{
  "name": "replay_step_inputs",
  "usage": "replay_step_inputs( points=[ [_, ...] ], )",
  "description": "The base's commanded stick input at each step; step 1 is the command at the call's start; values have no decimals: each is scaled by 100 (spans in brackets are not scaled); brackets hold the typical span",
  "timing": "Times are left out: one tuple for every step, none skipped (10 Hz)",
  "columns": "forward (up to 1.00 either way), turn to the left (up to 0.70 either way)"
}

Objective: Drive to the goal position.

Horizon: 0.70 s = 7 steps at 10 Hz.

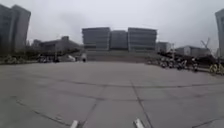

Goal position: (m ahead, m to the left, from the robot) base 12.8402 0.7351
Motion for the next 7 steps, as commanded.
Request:
replay_step_inputs(
  points=[
    [100, -12],
    [100, -32],
    [100, -40],
    [100, -40],
    [100, -40],
    [100, -40],
    [100, -40]
  ],
)
